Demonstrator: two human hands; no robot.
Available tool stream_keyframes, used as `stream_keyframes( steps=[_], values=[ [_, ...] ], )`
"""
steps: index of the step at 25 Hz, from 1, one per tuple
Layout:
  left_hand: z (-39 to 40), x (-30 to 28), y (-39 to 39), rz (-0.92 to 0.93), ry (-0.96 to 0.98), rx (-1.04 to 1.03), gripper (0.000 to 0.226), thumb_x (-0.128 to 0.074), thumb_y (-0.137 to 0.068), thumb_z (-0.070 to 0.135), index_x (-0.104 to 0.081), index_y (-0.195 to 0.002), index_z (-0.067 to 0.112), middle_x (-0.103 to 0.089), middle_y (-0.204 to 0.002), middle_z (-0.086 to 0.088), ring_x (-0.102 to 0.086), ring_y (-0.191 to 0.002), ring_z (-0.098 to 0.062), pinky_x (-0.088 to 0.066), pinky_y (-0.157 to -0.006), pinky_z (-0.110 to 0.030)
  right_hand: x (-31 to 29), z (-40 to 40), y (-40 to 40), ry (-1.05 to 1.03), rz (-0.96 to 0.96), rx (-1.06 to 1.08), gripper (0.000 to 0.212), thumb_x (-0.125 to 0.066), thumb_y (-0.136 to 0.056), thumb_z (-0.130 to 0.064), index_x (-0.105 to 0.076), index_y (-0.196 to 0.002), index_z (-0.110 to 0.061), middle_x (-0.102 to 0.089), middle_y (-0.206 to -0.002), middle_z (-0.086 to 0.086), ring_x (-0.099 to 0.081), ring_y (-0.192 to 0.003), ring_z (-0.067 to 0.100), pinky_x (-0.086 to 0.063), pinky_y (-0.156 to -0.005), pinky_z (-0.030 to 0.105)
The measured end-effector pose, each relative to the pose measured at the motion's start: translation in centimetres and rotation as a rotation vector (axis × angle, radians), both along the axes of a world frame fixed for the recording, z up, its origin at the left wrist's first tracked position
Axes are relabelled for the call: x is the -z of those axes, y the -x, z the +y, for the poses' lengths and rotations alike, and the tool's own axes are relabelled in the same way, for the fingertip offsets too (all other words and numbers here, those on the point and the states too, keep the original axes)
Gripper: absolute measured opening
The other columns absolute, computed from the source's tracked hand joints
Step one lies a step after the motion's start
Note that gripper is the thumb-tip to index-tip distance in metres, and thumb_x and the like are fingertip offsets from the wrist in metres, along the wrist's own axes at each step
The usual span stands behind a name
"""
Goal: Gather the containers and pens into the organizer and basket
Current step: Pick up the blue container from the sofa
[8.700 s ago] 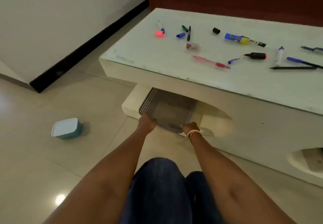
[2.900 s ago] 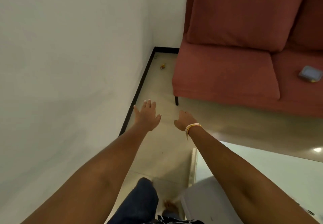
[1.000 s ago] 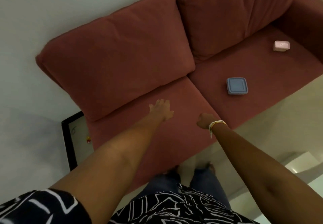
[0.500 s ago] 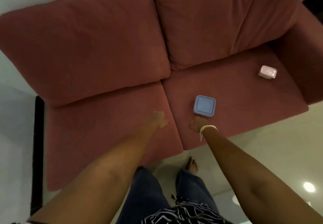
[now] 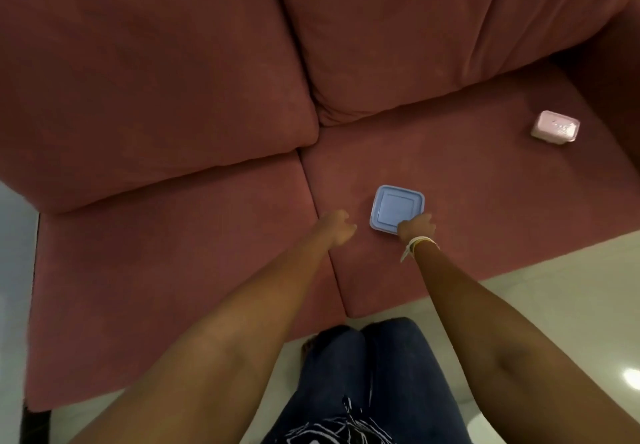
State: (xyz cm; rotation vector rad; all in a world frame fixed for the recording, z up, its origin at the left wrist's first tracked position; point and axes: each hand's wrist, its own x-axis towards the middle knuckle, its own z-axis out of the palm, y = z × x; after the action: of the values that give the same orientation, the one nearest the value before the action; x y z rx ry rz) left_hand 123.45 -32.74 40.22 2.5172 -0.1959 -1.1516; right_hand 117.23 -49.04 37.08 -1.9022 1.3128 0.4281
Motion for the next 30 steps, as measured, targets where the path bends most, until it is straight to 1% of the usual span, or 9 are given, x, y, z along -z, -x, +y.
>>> stream_keyframes(
  steps=[6, 10, 12, 14, 15, 18, 21, 23, 30],
  values=[
    [1.7, 3.5, -0.6, -0.047, 0.073, -0.025, 0.053, -0.054, -0.094, 0.029, -0.043, -0.141, 0.007, -0.044, -0.147, -0.013, -0.043, -0.134, -0.027, -0.035, -0.111, -0.037, 3.5, -1.0, -0.7, 0.053, -0.114, 0.185, 0.04, -0.053, -0.087, -0.006, -0.052, -0.125, 0.006, -0.056, -0.129, 0.027, -0.054, -0.12, 0.041, -0.045, -0.098, 0.04],
    [3.0, -0.2, -0.3, -0.046, 0.08, -0.04, 0.053, -0.054, -0.094, 0.029, -0.042, -0.141, 0.007, -0.043, -0.147, -0.013, -0.042, -0.135, -0.027, -0.034, -0.111, -0.032, -0.5, 0.6, -0.6, -0.016, -0.171, 0.101, 0.039, -0.055, -0.083, -0.004, -0.059, -0.122, -0.002, -0.061, -0.124, 0.025, -0.057, -0.117, 0.039, -0.047, -0.097, 0.039],
    [3.8, -3.4, 0.2, -0.049, 0.09, -0.071, 0.05, -0.055, -0.093, 0.027, -0.046, -0.137, 0.006, -0.049, -0.143, -0.013, -0.047, -0.13, -0.027, -0.039, -0.099, -0.024, -3.6, 2.4, -0.5, -0.056, -0.159, 0.042, 0.037, -0.055, -0.083, -0.003, -0.062, -0.12, -0.003, -0.062, -0.122, 0.023, -0.059, -0.114, 0.038, -0.049, -0.095, 0.04],
    [4.8, -6.4, 0.9, -0.046, 0.139, -0.128, 0.044, -0.057, -0.09, 0.017, -0.051, -0.131, 0.004, -0.057, -0.131, -0.015, -0.055, -0.12, -0.029, -0.042, -0.076, -0.011, -6.9, 4.5, -0.3, -0.158, -0.17, 0.021, 0.034, -0.052, -0.083, 0.0, -0.063, -0.115, -0.001, -0.065, -0.109, 0.021, -0.065, -0.095, 0.037, -0.057, -0.081, 0.038],
    [5.4, -7.8, 1.2, -0.038, 0.19, -0.188, 0.045, -0.059, -0.088, 0.012, -0.05, -0.131, 0.003, -0.058, -0.129, -0.016, -0.057, -0.117, -0.031, -0.045, -0.077, -0.01, -8.5, 5.6, -0.1, -0.249, -0.197, 0.024, 0.031, -0.051, -0.083, 0.003, -0.063, -0.112, 0.0, -0.063, -0.1, 0.02, -0.064, -0.079, 0.036, -0.06, -0.064, 0.034],
    [8.1, -11.7, 1.7, -0.033, 0.29, -0.411, 0.058, -0.06, -0.087, 0.01, -0.035, -0.137, -0.002, -0.049, -0.135, -0.018, -0.052, -0.121, -0.033, -0.046, -0.098, -0.035, -13.2, 9.1, 0.3, -0.494, -0.277, 0.118, 0.021, -0.048, -0.084, 0.01, -0.057, -0.087, -0.009, -0.057, -0.084, 0.016, -0.055, -0.056, 0.026, -0.052, -0.037, 0.026],
    [11.4, -14.2, 0.8, 0.012, 0.328, -0.545, 0.046, -0.051, -0.092, 0.015, -0.036, -0.134, 0.004, -0.051, -0.129, -0.019, -0.059, -0.103, -0.034, -0.053, -0.081, -0.043, -15.7, 12.7, 0.4, -0.584, -0.321, 0.158, 0.022, -0.049, -0.085, 0.009, -0.05, -0.081, -0.013, -0.053, -0.077, 0.012, -0.056, -0.058, 0.024, -0.055, -0.042, 0.03],
    [14.0, -15.2, 0.2, 0.047, 0.354, -0.509, 0.036, -0.044, -0.097, 0.018, -0.04, -0.131, 0.008, -0.054, -0.123, -0.02, -0.059, -0.084, -0.03, -0.053, -0.061, -0.04, -16.4, 15.5, 0.6, -0.602, -0.347, 0.182, 0.021, -0.051, -0.085, 0.009, -0.048, -0.088, -0.011, -0.051, -0.081, 0.011, -0.056, -0.061, 0.024, -0.056, -0.052, 0.037],
    [23.7, -17.4, 2.3, 0.125, 0.377, -0.206, 0.035, -0.036, -0.101, 0.014, -0.038, -0.136, 0.007, -0.049, -0.129, -0.025, -0.06, -0.1, -0.043, -0.051, -0.07, -0.054, -17.8, 27.5, 6.9, -0.574, -0.46, 0.391, 0.026, -0.054, -0.085, 0.009, -0.044, -0.079, -0.014, -0.049, -0.078, 0.012, -0.052, -0.058, 0.026, -0.051, -0.035, 0.028]
  ],
)
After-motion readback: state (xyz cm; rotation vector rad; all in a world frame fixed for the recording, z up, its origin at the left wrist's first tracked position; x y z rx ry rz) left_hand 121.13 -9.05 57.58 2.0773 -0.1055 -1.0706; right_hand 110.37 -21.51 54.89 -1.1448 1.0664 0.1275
